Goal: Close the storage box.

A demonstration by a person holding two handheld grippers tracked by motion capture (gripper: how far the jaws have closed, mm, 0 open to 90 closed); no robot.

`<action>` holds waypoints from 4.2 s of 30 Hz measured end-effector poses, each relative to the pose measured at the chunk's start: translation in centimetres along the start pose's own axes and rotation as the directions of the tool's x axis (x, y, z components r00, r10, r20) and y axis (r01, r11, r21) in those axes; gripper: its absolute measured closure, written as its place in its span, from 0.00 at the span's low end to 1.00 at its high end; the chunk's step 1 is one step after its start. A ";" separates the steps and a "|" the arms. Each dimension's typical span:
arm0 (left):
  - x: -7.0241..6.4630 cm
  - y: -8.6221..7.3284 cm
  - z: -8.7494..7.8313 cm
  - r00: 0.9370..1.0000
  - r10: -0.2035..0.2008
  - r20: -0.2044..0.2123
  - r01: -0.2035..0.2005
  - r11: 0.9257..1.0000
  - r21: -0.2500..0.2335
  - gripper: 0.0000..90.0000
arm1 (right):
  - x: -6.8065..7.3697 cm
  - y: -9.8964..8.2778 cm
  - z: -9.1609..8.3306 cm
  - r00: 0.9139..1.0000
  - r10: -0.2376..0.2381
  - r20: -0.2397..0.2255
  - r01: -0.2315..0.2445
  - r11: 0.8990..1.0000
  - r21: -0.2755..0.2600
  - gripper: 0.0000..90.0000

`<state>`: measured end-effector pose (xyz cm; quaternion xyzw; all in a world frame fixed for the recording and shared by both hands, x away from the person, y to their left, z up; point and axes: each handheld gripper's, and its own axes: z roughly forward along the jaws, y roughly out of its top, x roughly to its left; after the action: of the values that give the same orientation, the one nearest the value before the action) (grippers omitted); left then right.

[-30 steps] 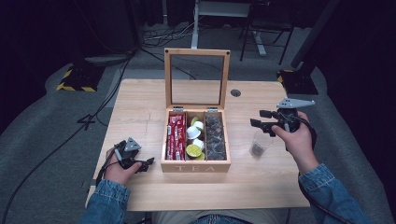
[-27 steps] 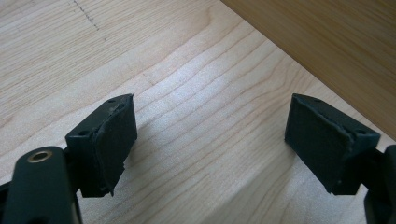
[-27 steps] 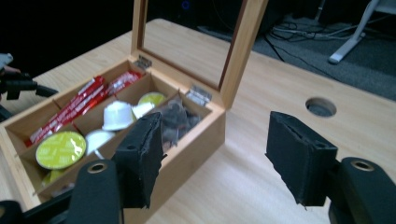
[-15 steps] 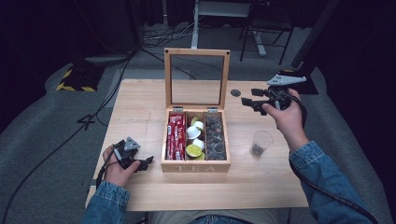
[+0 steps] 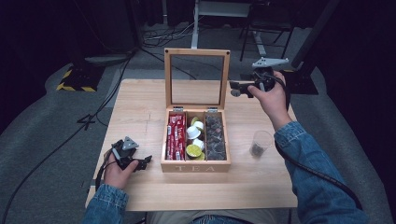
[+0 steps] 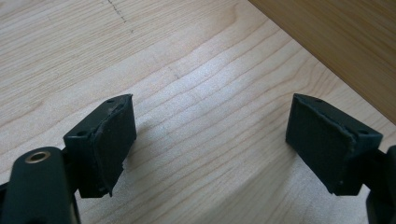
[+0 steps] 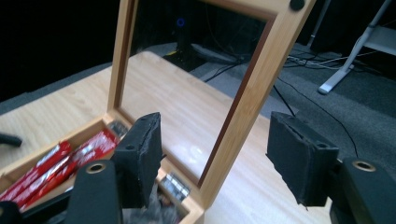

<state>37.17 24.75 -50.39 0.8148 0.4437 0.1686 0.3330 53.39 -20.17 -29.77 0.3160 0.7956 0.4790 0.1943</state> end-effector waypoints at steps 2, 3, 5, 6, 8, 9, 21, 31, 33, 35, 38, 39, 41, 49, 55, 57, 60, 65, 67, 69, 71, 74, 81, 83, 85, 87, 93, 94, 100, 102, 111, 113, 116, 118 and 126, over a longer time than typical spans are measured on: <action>0.0 0.0 0.0 1.000 0.000 0.000 0.000 1.000 0.000 0.18 | -0.3 0.6 0.4 1.000 0.014 0.004 -0.014 1.000 -0.010 0.40; 0.0 0.0 0.0 1.000 0.000 0.000 0.000 1.000 0.000 0.18 | -0.3 0.6 0.4 1.000 0.014 0.004 -0.014 1.000 -0.010 0.40; 0.0 0.0 0.0 1.000 0.000 -0.001 0.000 1.000 0.000 0.18 | -0.6 1.1 0.9 1.000 0.009 0.016 -0.009 1.000 -0.008 0.40; 0.0 0.0 0.0 1.000 0.000 -0.001 0.000 1.000 0.000 0.18 | -0.9 1.6 1.5 1.000 0.012 0.018 -0.012 1.000 -0.008 0.40; 0.0 0.0 0.0 1.000 0.000 -0.001 0.000 1.000 0.000 0.18 | -1.2 2.1 2.2 1.000 0.024 0.018 -0.023 1.000 -0.017 0.39; 0.0 0.0 0.0 1.000 0.000 -0.001 0.000 1.000 0.000 0.18 | -1.3 2.3 2.5 0.999 0.029 0.017 -0.029 0.999 -0.021 0.38; 0.0 0.0 0.0 1.000 -0.003 -0.001 0.003 1.000 -0.003 0.18 | -3.3 3.7 6.3 0.997 0.054 0.053 -0.053 0.999 -0.007 0.38; 0.0 0.0 0.0 1.000 -0.002 -0.001 0.002 1.000 -0.002 0.19 | -4.0 4.0 7.6 0.996 0.070 0.058 -0.070 0.998 0.007 0.50; 0.0 0.0 0.0 1.000 -0.002 -0.001 0.002 1.000 -0.002 0.19 | -4.0 4.0 7.6 0.996 0.068 0.060 -0.069 0.998 0.011 0.52; 0.0 0.0 0.0 1.000 -0.002 -0.001 0.002 1.000 -0.002 0.19 | -3.9 4.2 7.8 0.997 0.054 0.060 -0.055 0.998 0.017 0.57; -0.1 0.0 0.0 1.000 -0.002 -0.001 0.002 1.000 -0.002 0.19 | -3.9 4.4 7.8 0.996 0.050 0.069 -0.051 0.998 0.021 0.60; 0.0 0.0 0.0 1.000 -0.002 -0.001 0.002 1.000 -0.002 0.19 | -4.0 4.4 7.8 0.996 0.051 0.070 -0.052 0.998 0.022 0.62; -0.1 0.0 0.0 1.000 -0.002 -0.001 0.002 1.000 -0.002 0.19 | -4.1 4.4 7.7 0.996 0.050 0.075 -0.052 0.998 0.024 0.66; 0.0 0.0 0.0 1.000 0.000 0.000 0.000 1.000 0.000 0.19 | -3.8 4.5 7.0 0.997 0.044 0.061 -0.045 0.999 0.013 0.66; 0.0 0.0 0.0 1.000 -0.001 -0.001 0.001 1.000 0.000 0.19 | -3.2 4.7 5.8 0.999 0.020 0.047 -0.020 1.000 0.003 0.67; 0.0 0.0 0.0 1.000 -0.002 -0.001 0.002 1.000 0.000 0.19 | -3.1 4.8 5.5 0.999 0.015 0.045 -0.015 1.000 0.005 0.67; 0.0 0.0 0.0 1.000 -0.003 0.000 0.003 1.000 -0.001 0.19 | -2.7 4.8 4.8 1.000 0.005 0.025 -0.005 1.000 0.003 0.66; 0.0 0.0 0.0 1.000 -0.001 0.000 0.001 1.000 0.000 0.19 | -1.7 4.6 3.4 0.999 -0.032 -0.001 0.032 0.999 0.001 0.65; 0.0 0.0 0.0 1.000 0.000 0.000 0.000 1.000 0.000 0.19 | -1.5 4.5 2.9 0.999 -0.037 -0.014 0.037 0.999 -0.003 0.65; 0.0 0.0 0.0 1.000 -0.001 0.000 0.001 1.000 0.000 0.19 | -1.2 4.3 2.5 0.999 -0.045 -0.024 0.044 0.999 -0.008 0.65; 0.0 0.0 0.0 1.000 0.001 0.000 -0.001 1.000 0.000 0.19 | -0.9 4.1 2.1 0.998 -0.055 -0.030 0.055 0.998 -0.008 0.66; 0.0 0.0 0.0 1.000 0.001 0.000 -0.001 1.000 0.001 0.19 | -0.4 3.9 1.3 0.997 -0.071 -0.044 0.070 0.998 -0.007 0.67; 0.0 0.0 0.0 1.000 0.002 0.000 -0.002 1.000 0.000 0.19 | 0.8 3.2 -0.5 0.993 -0.089 -0.073 0.089 0.996 0.003 0.72; 0.0 0.0 0.0 1.000 0.002 0.000 -0.002 1.000 0.000 0.19 | 1.0 3.1 -0.7 0.993 -0.087 -0.077 0.087 0.996 0.007 0.73; 0.0 0.0 0.0 1.000 0.002 -0.001 -0.002 1.000 0.000 0.19 | 1.6 2.8 -1.2 0.992 -0.091 -0.088 0.092 0.996 0.012 0.72; 0.0 0.0 0.0 1.000 0.001 -0.001 -0.001 1.000 0.000 0.19 | 2.4 2.4 -1.7 0.989 -0.111 -0.096 0.114 0.993 0.024 0.72; 0.0 0.0 0.0 1.000 0.000 -0.002 0.000 1.000 0.000 0.19 | 3.4 1.5 -2.6 0.985 -0.138 -0.102 0.141 0.990 0.023 0.71; 0.0 0.0 0.0 1.000 0.000 -0.002 0.000 1.000 0.000 0.19 | 3.5 1.4 -2.7 0.985 -0.136 -0.103 0.139 0.990 0.024 0.71; -0.1 0.0 0.0 1.000 0.000 -0.002 0.000 1.000 0.000 0.19 | 4.6 0.4 -3.4 0.982 -0.158 -0.108 0.161 0.987 0.027 0.69; -0.1 0.0 0.0 1.000 0.000 -0.002 0.000 1.000 0.000 0.19 | 5.0 0.0 -3.6 0.980 -0.165 -0.112 0.169 0.985 0.027 0.69; -0.1 0.0 0.0 1.000 -0.002 -0.005 0.002 1.000 0.001 0.19 | 6.6 -1.5 -4.6 0.973 -0.206 -0.105 0.211 0.977 0.039 0.68; -0.1 0.0 0.0 1.000 -0.002 -0.005 0.002 1.000 0.002 0.19 | 6.8 -1.7 -4.7 0.972 -0.209 -0.106 0.214 0.976 0.043 0.67; -0.1 0.0 0.0 1.000 -0.001 -0.005 0.001 1.000 0.002 0.19 | 7.2 -2.4 -4.9 0.972 -0.203 -0.116 0.209 0.977 0.044 0.66; -0.1 0.0 0.0 1.000 0.000 -0.006 0.000 1.000 0.001 0.19 | 7.3 -2.8 -5.0 0.973 -0.198 -0.121 0.204 0.978 0.042 0.65; -0.1 0.0 0.0 1.000 -0.002 -0.005 0.002 1.000 0.001 0.19 | 8.2 -4.4 -5.3 0.974 -0.177 -0.138 0.185 0.982 0.047 0.60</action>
<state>37.11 24.68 -50.37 0.8140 0.4456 0.1701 0.3316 42.82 -19.38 -31.22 0.2151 0.8462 0.4555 0.1740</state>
